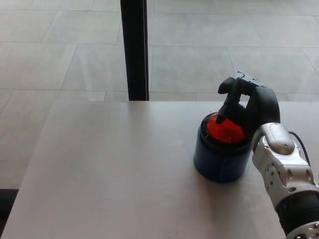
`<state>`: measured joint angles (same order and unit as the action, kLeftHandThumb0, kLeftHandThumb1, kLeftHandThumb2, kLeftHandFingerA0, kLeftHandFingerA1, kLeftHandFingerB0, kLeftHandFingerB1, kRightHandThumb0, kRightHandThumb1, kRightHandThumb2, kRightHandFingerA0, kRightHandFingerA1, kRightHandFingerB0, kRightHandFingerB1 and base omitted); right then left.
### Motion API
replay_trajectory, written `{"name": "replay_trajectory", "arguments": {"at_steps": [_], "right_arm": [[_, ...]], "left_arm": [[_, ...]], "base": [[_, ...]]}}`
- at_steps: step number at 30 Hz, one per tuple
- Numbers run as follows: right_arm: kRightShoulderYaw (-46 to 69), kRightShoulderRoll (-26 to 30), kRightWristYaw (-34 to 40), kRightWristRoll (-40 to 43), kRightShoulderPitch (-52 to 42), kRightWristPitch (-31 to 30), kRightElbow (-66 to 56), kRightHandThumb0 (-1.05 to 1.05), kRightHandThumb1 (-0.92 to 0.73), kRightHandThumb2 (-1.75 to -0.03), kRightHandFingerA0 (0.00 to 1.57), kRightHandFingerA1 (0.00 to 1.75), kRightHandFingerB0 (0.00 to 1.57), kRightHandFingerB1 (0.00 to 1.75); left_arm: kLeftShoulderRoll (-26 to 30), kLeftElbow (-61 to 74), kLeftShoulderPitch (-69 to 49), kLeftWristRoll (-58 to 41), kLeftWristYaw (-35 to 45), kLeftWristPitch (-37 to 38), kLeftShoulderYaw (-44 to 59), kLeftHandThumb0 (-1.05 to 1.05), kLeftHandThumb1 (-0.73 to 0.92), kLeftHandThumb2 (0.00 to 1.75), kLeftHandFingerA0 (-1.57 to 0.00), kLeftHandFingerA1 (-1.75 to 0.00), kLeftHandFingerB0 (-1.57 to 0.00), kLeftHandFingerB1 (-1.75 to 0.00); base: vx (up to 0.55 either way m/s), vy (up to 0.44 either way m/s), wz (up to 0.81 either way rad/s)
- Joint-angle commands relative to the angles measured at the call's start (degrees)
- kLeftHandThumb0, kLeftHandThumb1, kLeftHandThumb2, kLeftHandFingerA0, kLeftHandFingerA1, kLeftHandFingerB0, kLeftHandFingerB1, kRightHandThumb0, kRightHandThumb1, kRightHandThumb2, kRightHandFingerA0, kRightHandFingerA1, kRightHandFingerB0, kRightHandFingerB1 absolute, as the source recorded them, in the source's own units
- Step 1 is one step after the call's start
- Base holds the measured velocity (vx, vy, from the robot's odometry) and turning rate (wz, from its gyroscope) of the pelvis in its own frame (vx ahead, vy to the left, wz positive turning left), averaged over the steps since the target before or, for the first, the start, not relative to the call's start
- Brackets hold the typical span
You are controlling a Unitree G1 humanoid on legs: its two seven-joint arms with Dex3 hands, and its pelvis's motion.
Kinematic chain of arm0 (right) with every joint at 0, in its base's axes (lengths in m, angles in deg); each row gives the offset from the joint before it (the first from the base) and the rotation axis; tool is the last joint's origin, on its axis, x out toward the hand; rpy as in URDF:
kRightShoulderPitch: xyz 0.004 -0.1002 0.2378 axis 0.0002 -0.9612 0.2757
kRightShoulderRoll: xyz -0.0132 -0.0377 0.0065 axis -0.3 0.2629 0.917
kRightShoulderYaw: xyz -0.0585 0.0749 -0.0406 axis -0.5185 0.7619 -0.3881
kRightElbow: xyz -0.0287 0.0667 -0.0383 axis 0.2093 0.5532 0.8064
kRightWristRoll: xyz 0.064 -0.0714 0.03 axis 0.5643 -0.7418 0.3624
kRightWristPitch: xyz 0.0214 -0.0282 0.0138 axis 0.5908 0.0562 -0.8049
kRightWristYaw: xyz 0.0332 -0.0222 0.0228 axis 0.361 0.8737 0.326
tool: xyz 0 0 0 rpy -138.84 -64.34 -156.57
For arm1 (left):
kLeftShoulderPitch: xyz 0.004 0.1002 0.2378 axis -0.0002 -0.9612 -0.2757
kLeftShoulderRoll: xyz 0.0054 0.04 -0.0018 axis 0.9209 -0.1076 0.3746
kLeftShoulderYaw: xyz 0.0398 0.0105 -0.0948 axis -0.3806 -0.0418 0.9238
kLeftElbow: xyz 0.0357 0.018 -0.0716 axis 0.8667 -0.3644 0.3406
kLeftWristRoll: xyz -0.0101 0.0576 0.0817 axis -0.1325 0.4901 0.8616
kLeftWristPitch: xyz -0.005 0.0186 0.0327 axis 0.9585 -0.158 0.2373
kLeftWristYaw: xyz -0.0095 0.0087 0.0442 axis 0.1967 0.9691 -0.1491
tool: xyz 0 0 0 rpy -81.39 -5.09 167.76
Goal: The robot uses its right hand to press the red button kept in the middle of the desk
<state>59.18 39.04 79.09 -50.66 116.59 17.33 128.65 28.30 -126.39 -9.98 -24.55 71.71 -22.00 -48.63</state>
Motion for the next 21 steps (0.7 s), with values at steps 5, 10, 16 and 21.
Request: {"name": "replay_trajectory", "arguments": {"at_steps": [5, 10, 16, 21], "right_arm": [[-4.69, 4.42, 0.01, -6.48, -7.36, -2.29, 5.21, -0.18, -0.49, -1.23, 0.99, 1.75, 0.83, 1.57], [-5.1, 5.37, 0.5, -6.92, -6.54, -2.05, 5.67, -0.2, -0.5, -1.21, 0.96, 1.75, 0.79, 1.6], [-4.22, 6.15, -0.09, -6.07, -3.62, -2.12, 6.07, -0.23, -0.52, -1.18, 0.98, 1.75, 0.8, 1.57], [-1.36, 5.52, 0.77, -3.99, -0.67, -2.89, 6.23, -0.22, -0.55, -1.16, 0.96, 1.75, 0.77, 1.56]], "left_arm": [[1.79, -0.4, 0.41, -0.13, -0.32, -1.03, -0.17, -0.73, 0.92, 1.18, -0.34, -1.19, -0.22, -0.89], [1.79, -1.07, 0.83, -0.3, -0.54, -0.8, 0.02, -0.73, 0.92, 1.27, -0.51, -0.97, -0.28, -0.77], [2.05, -1.1, 0.68, 0.35, -0.51, -0.45, -0.76, -0.73, 0.92, 1.19, -0.4, -1.22, -0.27, -0.93], [2.18, -1.45, 0.6, 0.37, -0.29, -0.62, -0.95, -0.73, 0.92, 1.17, -0.38, -1.18, -0.25, -0.89]], "base": [[0.0, 0.0, 0.0], [0.0, 0.0, 0.0], [0.0, 0.0, 0.0], [0.0, 0.0, 0.0]]}}
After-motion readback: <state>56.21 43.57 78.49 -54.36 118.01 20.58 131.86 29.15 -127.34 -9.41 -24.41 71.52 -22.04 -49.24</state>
